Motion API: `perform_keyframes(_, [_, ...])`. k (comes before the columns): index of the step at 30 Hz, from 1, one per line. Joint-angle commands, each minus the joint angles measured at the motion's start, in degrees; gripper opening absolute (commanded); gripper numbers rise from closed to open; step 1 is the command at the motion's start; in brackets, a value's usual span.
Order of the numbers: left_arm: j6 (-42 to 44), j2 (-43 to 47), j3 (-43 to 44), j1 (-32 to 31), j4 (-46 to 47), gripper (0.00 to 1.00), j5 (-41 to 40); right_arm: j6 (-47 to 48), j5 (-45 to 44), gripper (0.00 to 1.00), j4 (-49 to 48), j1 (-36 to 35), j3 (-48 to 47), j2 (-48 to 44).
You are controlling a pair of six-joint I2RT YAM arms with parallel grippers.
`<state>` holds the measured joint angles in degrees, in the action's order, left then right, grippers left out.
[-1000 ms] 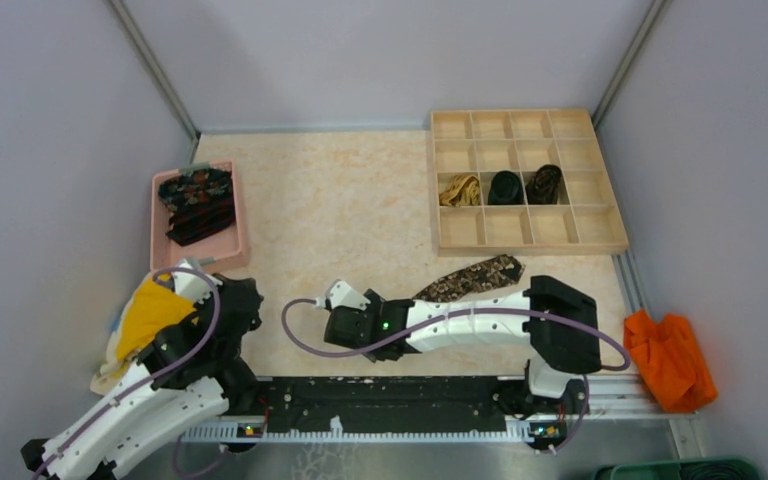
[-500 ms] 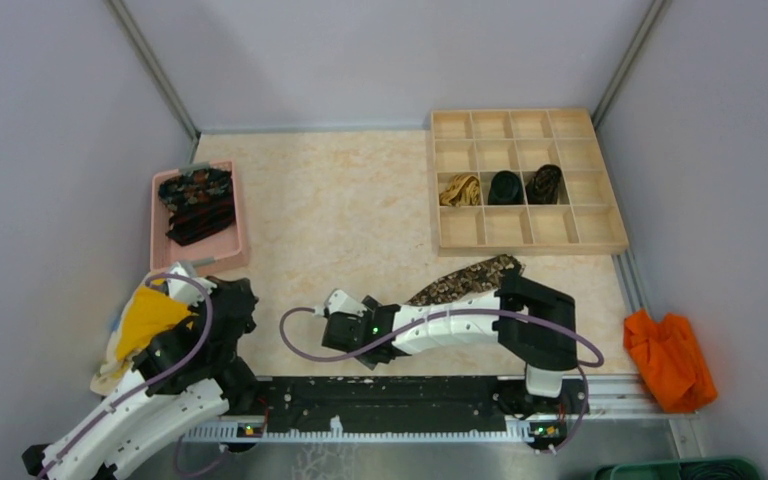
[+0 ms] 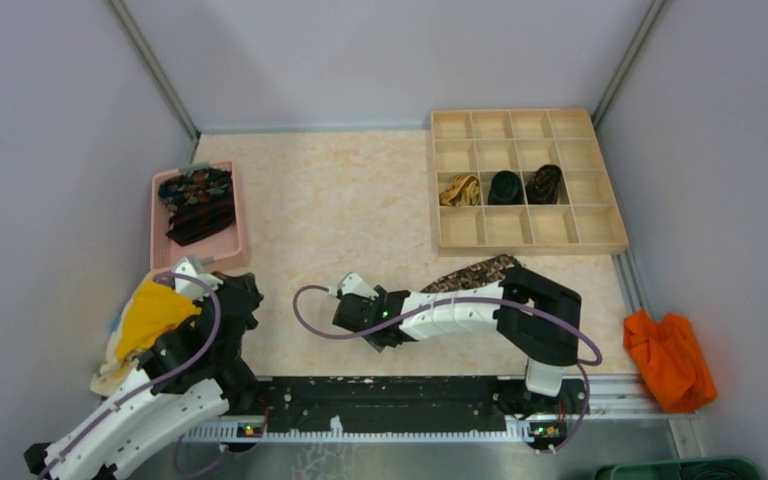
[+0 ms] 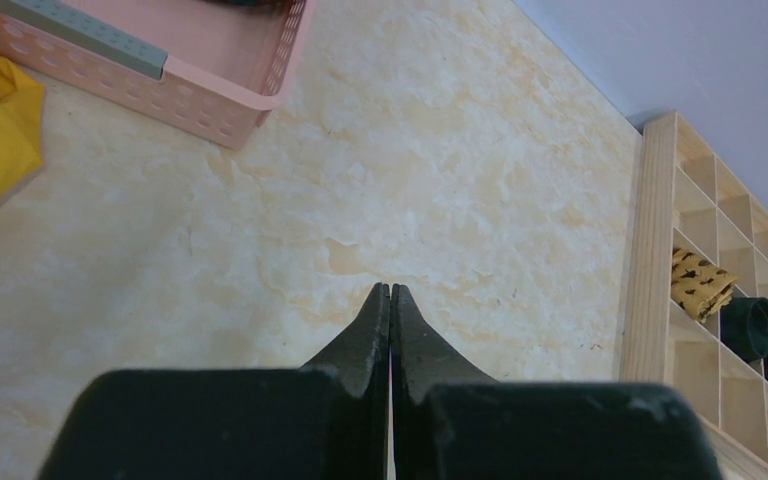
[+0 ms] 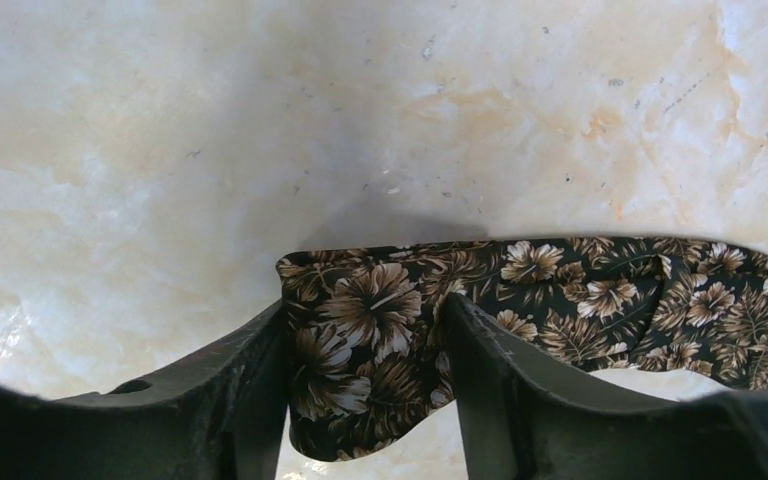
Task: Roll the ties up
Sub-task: Roll the tie at the center of the board.
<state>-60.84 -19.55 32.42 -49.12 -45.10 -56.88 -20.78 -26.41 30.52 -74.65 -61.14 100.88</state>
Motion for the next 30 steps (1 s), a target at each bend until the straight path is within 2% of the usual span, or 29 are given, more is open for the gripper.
perform_keyframes(1, [2.92, 0.28, -0.53, -0.01, 2.55, 0.00, 0.49, -2.50, 2.40, 0.49, -0.07, 2.74, 1.51, 1.08])
perform_keyframes(5, [4.64, -0.02, -0.59, -0.01, 4.54, 0.00, 1.23, -4.59, 3.96, 0.38, -0.29, 4.75, 1.88, 0.37])
perform_keyframes(10, [8.18, -1.17, -1.51, -0.01, 9.36, 0.00, 2.58, -7.03, 9.58, 0.32, -4.31, 5.03, 2.89, -3.28])
perform_keyframes(14, [11.89, -3.38, -1.45, -0.01, 14.15, 0.00, 3.75, -11.37, 18.43, 0.31, -11.74, 5.21, 5.48, -7.23])
perform_keyframes(22, [18.45, -9.97, -0.18, -0.01, 23.04, 0.00, 7.55, -19.45, 32.22, 0.30, -25.37, 6.66, 10.95, -9.00])
perform_keyframes(27, [21.76, -13.72, -0.61, -0.01, 28.83, 0.00, 12.49, -25.41, 39.49, 0.29, -36.55, 9.53, 20.40, -11.24])
perform_keyframes(30, [23.86, -16.33, -0.63, -0.01, 32.77, 0.00, 15.58, -28.18, 40.64, 0.29, -44.01, 10.79, 25.93, -14.42])
